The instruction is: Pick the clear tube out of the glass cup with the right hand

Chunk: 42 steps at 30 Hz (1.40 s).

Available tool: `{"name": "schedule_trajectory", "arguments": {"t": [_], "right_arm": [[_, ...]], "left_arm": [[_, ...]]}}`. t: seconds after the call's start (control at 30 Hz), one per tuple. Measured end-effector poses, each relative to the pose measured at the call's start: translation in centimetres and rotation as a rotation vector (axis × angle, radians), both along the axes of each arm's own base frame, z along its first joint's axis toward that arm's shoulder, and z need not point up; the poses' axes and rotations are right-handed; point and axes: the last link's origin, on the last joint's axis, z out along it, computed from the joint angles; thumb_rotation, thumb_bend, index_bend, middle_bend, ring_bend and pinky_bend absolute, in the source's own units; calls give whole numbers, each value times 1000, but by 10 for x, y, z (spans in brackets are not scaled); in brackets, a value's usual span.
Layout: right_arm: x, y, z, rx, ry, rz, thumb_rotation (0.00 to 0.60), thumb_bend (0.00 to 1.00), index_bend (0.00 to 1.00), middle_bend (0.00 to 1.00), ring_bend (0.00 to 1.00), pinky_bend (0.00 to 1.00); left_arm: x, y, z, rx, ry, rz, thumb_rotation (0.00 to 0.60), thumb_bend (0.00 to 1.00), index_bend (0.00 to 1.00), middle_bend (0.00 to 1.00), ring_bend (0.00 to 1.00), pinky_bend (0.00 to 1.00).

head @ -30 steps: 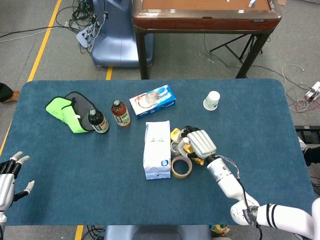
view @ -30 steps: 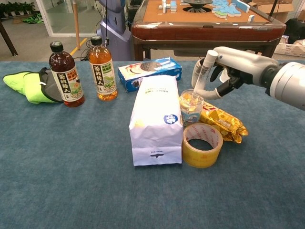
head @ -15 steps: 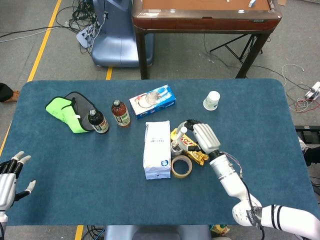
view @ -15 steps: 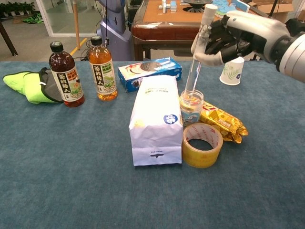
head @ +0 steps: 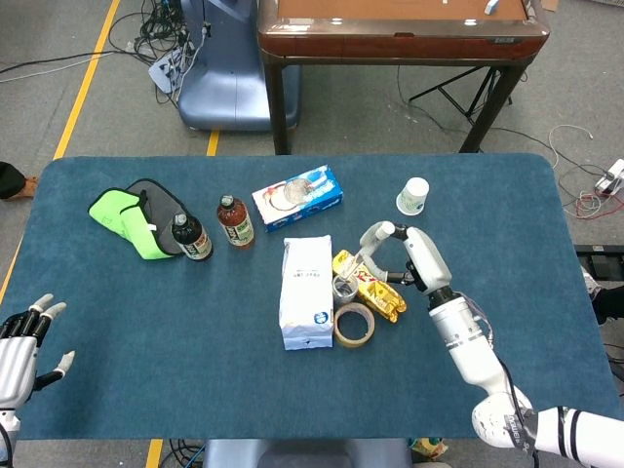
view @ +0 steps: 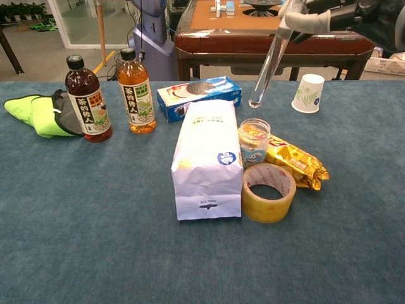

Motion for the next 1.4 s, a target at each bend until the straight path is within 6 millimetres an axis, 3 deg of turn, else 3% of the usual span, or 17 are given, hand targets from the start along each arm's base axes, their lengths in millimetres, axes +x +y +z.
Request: {"name": "schedule_trajectory", "arguments": {"t": [0.33,0.67,1.03,1.17,1.4], "right_arm": [[-15,0,12,-135,217,-5,600,509,705,517,391,277],[-14,3,4,10,97,-35,600,509,707,518,395,277],[-28,0,11,-187,496,43,600,509,714,517,395,277],[-27,2,8,-132,425,22,600,509,714,518,395,277],[-26,3,5,-12,139,-47,600,509,723,522,395,277]], "left_arm": [[-2,-1,-1,-4,-5,4,600,297,182,89,165,141],[-2,-1,-3,-7,-5,6,600,297,181,89,165,141],[-2,1,-8,-20,-8,2,600,297,182,89,165,141],[-1,1,-8,-18,-10,2,600,297,181,89,165,140],[-2,1,-9,-22,-9,8,600,297,181,89,165,141]]}}
